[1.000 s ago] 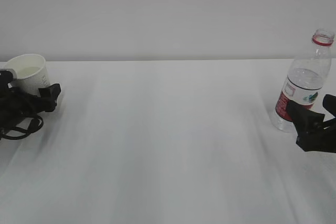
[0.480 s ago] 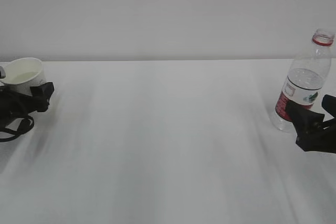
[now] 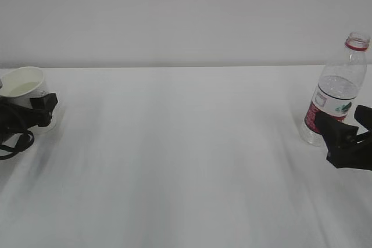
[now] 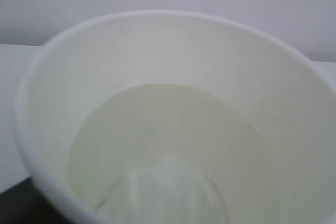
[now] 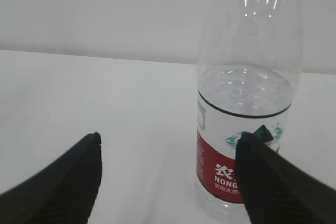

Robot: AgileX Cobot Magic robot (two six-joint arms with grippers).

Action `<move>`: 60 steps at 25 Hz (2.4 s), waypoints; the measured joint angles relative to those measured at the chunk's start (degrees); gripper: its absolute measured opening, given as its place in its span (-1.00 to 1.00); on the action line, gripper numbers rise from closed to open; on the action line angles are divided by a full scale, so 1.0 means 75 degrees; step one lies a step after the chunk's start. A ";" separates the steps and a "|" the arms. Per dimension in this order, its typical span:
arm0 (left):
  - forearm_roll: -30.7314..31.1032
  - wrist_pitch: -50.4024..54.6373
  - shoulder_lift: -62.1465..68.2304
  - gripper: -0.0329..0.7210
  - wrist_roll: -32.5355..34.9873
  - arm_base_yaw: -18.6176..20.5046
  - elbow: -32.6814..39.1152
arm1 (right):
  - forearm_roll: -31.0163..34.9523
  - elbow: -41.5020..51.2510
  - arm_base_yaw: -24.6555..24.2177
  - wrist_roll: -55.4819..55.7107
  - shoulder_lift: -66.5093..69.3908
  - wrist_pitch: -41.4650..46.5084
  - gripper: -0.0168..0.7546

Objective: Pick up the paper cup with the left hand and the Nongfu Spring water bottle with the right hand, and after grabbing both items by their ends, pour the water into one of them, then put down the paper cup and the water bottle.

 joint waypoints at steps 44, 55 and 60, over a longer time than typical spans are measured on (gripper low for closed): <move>0.0172 0.1679 -0.1009 0.89 -0.0111 0.0000 0.0550 | -0.0099 0.0000 0.0000 0.0077 0.0000 0.0000 0.58; 0.0172 0.0366 -0.0464 0.91 -0.0127 0.0000 0.0593 | -0.0099 0.0000 0.0000 0.0081 0.0000 0.0000 0.58; 0.0364 -0.0074 0.0284 0.92 -0.0140 -0.0014 0.0578 | -0.0110 0.0000 0.0000 0.0080 0.0000 0.0000 0.58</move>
